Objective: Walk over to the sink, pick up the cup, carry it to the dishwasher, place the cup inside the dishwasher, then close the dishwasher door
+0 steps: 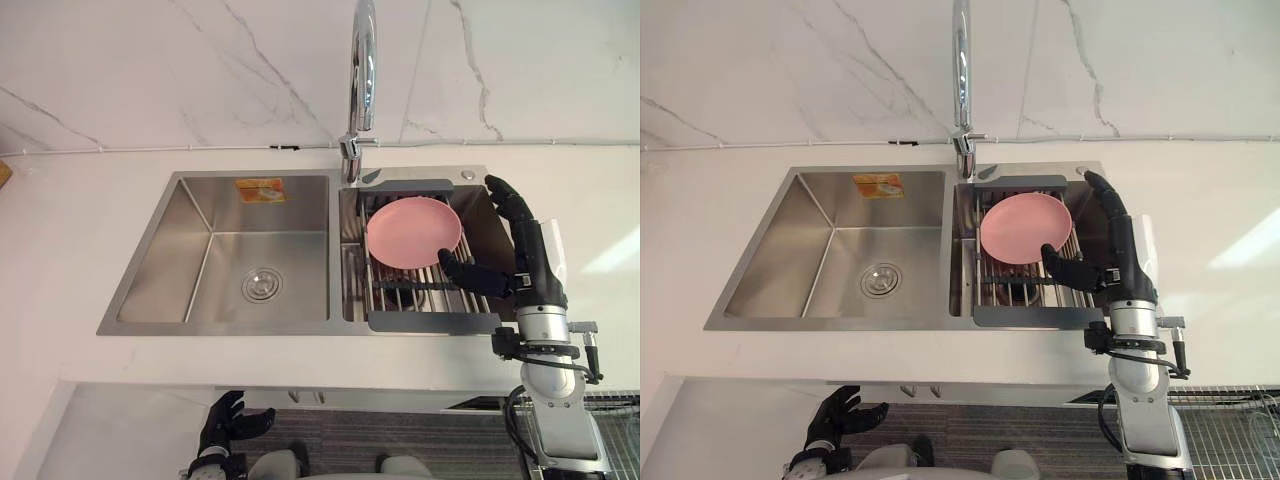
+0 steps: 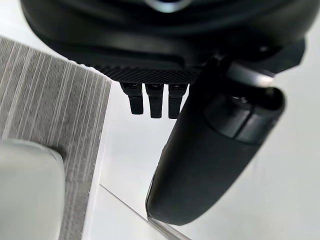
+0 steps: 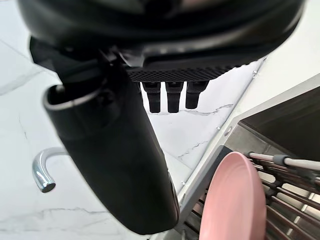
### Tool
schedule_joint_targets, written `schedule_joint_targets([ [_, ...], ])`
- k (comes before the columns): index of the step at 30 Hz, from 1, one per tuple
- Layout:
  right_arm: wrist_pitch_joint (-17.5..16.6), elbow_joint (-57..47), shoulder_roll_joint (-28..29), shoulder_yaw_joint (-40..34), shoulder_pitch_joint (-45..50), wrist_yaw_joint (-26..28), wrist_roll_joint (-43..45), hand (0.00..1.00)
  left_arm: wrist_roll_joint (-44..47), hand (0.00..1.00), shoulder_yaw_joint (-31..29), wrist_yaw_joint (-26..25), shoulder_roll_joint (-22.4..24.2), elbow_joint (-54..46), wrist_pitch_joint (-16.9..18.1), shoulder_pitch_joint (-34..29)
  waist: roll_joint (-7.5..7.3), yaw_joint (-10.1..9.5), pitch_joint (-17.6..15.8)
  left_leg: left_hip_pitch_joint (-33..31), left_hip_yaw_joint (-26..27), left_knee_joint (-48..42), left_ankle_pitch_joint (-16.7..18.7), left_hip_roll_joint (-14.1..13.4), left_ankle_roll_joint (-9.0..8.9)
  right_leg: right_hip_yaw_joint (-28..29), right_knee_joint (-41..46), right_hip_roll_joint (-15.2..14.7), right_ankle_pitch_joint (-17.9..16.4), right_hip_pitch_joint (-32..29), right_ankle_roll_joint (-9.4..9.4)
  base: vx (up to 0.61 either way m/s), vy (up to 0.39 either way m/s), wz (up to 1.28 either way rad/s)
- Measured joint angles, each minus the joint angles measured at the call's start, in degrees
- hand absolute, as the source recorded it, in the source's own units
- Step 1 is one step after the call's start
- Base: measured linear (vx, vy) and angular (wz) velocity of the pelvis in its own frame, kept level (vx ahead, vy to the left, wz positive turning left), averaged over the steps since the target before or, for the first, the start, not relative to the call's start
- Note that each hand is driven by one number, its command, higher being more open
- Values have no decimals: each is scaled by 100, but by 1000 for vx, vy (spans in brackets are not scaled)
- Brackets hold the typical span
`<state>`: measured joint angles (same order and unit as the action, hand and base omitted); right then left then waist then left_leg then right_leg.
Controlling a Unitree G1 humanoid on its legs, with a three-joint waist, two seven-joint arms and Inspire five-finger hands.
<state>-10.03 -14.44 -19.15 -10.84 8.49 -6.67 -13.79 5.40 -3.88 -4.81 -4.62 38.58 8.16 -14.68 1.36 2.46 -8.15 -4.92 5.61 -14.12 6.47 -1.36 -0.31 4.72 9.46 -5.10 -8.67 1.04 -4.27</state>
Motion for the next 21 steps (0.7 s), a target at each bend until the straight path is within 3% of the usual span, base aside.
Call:
schedule_joint_targets([
  [4, 6, 2, 0, -14, 159, 22, -216, 90, -93, 90, -9, -5, -51, 1, 0, -84, -6, 24, 4, 173, 129, 307, -121, 9, -7, 148, -77, -3, 34, 4, -20, 19, -6, -15],
  [5, 40, 268, 0, -64, 170, 67, -385, 90, -96, 90, 42, 20, -131, 28, 0, -124, -251, 163, 219, 437, 227, 1253, -756, 41, -11, 266, -382, 19, 327, -80, -22, 7, -11, -7],
  [15, 115, 388, 98, -64, 168, 57, -481, 90, -95, 90, 41, 21, -122, 34, 0, -135, -284, 139, 247, 508, 177, 1461, -860, 65, -13, 155, -376, -7, 324, -80, -26, -2, -2, 3],
  [21, 317, 557, 174, -125, 168, 49, -755, 90, -94, 90, 39, 25, -90, 76, -6, -146, -317, 2, 270, 589, 139, 1637, -938, 105, 6, 38, -324, -75, 297, -83, -65, -5, -1, 4],
])
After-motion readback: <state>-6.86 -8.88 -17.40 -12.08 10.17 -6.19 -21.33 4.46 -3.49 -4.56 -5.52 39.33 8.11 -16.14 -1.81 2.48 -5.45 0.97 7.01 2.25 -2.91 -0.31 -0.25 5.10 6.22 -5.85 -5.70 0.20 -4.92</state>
